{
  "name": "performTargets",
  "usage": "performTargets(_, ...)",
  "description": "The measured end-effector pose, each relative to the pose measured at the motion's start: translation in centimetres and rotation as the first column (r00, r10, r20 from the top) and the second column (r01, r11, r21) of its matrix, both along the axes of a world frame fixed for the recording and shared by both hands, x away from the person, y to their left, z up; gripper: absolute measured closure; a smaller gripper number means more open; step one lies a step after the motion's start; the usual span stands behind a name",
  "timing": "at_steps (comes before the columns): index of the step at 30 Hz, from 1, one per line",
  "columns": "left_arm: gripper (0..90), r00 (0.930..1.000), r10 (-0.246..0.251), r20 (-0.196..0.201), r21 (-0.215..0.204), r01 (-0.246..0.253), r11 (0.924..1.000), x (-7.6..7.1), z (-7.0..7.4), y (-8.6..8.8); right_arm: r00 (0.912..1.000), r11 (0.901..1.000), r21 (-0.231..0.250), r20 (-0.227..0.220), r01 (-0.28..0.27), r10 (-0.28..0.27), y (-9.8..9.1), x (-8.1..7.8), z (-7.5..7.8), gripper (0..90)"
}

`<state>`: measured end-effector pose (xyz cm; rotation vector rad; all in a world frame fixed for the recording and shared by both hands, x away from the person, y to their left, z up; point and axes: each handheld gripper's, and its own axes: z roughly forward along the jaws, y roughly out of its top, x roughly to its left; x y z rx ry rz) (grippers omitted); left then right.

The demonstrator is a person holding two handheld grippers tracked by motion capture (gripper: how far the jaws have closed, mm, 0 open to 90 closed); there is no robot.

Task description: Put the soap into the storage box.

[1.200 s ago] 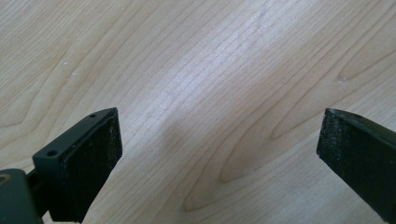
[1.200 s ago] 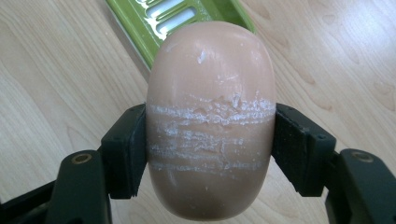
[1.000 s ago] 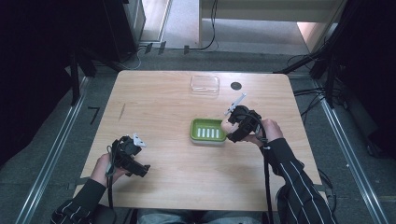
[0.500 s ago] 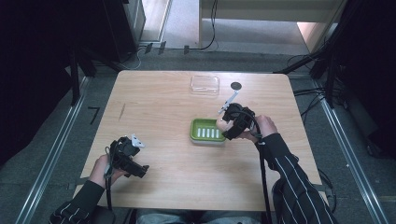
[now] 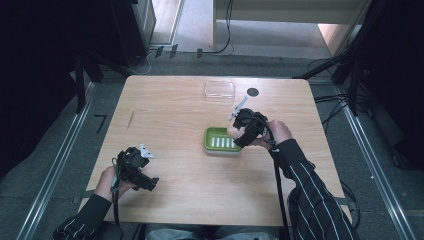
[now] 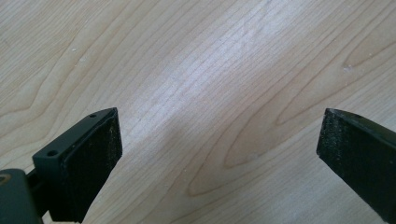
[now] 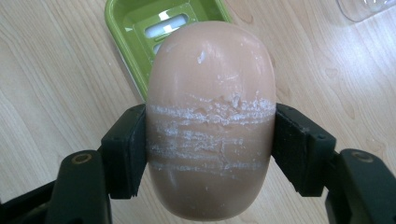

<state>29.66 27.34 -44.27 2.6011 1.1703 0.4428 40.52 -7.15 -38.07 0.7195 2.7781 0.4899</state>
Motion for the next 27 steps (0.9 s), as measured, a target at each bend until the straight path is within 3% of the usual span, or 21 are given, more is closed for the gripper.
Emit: performTargets(27,0.5,0.9999,0.012,-0.002,0.001,-0.012,0.9999,-0.3,0.0,0.5,0.9971,0.9970,-0.014,0.006,-0.076,0.076,2.0,0.7,0.0,33.6)
